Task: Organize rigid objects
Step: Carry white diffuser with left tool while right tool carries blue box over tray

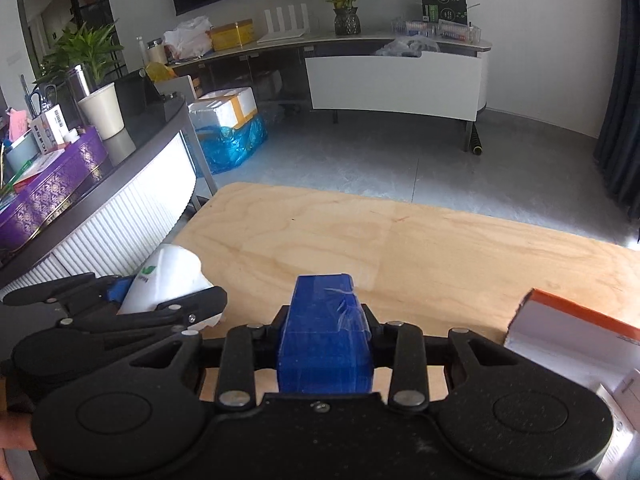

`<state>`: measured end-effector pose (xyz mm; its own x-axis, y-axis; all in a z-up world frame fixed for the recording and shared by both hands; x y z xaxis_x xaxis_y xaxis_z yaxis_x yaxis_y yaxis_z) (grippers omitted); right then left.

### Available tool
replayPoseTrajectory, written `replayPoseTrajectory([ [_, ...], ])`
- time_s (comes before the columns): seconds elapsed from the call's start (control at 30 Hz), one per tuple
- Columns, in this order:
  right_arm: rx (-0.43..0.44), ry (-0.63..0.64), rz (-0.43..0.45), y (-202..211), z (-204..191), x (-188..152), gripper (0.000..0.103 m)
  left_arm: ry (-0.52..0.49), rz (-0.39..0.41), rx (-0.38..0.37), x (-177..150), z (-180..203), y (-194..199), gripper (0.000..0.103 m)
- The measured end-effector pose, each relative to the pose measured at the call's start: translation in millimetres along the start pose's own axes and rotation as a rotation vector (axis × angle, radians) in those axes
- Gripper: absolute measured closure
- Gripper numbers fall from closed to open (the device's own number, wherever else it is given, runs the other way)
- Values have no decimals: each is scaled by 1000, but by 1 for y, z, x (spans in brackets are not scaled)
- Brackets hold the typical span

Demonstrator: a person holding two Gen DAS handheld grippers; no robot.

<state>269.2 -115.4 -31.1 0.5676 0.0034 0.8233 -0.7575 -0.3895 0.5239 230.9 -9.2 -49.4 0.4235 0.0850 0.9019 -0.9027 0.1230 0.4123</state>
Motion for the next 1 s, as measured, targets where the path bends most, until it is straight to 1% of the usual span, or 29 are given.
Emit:
replayPoseTrajectory([
  [0.03,-8,9,9,9,-2,-1,62,7,-3,0,-2,2,7,48],
  [0.13,-9,-20,32,41,-5,-5,62,19,-7,0,-7,7,27,48],
  [0.27,-16,-45,70,79,-8,-9,62,15,-11,0,-12,17,50,49],
  [0.43,-26,-53,98,116,-15,-18,62,15,-15,7,-15,26,75,49],
  [0.67,-41,-73,147,154,-23,-26,62,15,-7,28,-14,34,99,49],
  [1.0,-60,-92,208,198,-15,-33,62,-2,26,5,-13,53,123,49],
])
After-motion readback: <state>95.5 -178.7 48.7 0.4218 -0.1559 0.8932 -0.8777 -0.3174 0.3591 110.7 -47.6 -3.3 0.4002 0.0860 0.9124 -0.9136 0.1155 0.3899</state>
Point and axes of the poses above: each gripper's, at about its wrist camera, not at the fingertips, and y roughly against the way its jaws point, z to its right, x to its top, the point moved 7 cm from there along -y, roughly the way its jaws point, and after that the axes turned 14 degrees about z, right-handed, at the moved point
